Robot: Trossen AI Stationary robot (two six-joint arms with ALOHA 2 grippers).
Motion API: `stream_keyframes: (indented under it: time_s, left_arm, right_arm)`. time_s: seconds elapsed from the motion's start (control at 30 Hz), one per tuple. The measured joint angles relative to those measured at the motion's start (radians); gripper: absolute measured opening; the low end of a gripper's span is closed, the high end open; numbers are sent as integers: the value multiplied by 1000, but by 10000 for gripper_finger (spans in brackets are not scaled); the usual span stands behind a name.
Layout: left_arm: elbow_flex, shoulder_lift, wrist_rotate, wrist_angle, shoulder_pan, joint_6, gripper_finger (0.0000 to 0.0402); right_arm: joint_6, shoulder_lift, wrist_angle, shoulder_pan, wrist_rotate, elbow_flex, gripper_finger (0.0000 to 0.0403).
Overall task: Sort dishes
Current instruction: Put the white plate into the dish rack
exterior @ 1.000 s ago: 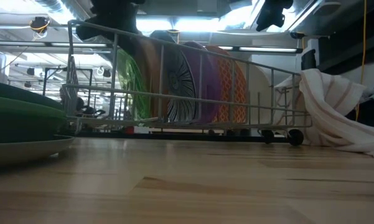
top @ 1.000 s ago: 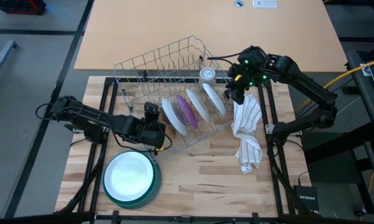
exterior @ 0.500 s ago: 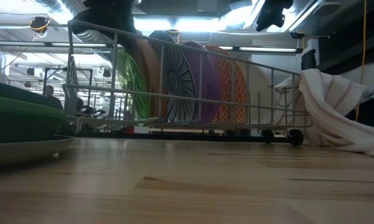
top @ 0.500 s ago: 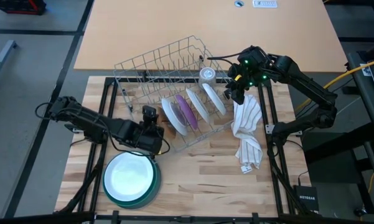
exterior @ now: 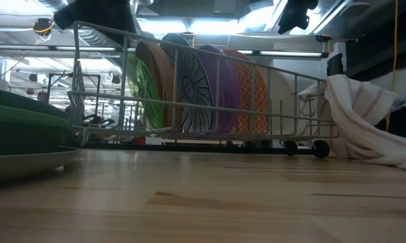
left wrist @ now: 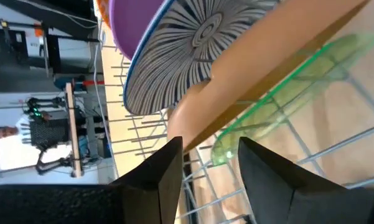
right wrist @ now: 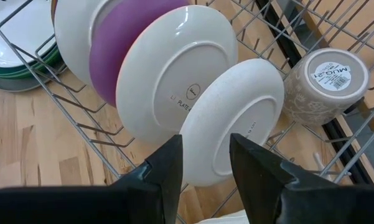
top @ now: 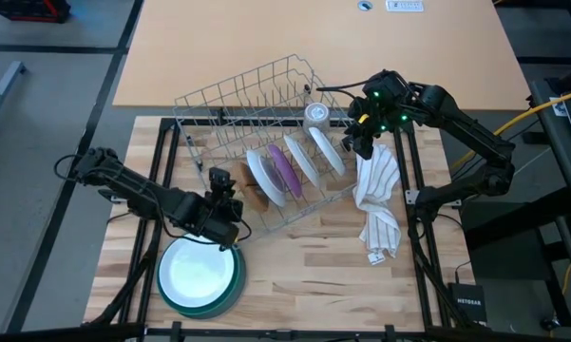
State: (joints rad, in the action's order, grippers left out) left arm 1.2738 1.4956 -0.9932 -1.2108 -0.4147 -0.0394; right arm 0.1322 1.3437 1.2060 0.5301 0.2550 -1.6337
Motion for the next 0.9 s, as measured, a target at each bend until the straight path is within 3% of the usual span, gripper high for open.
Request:
stream_keyframes:
  time_s: [0.27,0.43,0.67,0.77,0.9]
  left_arm:
    - [103,-2,21,-94,-120,-271,145]
    - [151,-2,181,-79,-222,-457,145]
    - [152,4,482,14,-342,-849,145]
    - [146,10,506,98,-394,-996,145]
    - [123,41,516,217,-464,-1051,145]
  right_arm:
    - [-2,0,0,0,55,0,136]
    - [-31,0,0,-55,95,0,136]
    - [-76,2,-35,-263,21,0,136]
    - [-100,2,-83,-369,-58,0,136]
    - [-108,5,-144,-506,-126,1,136]
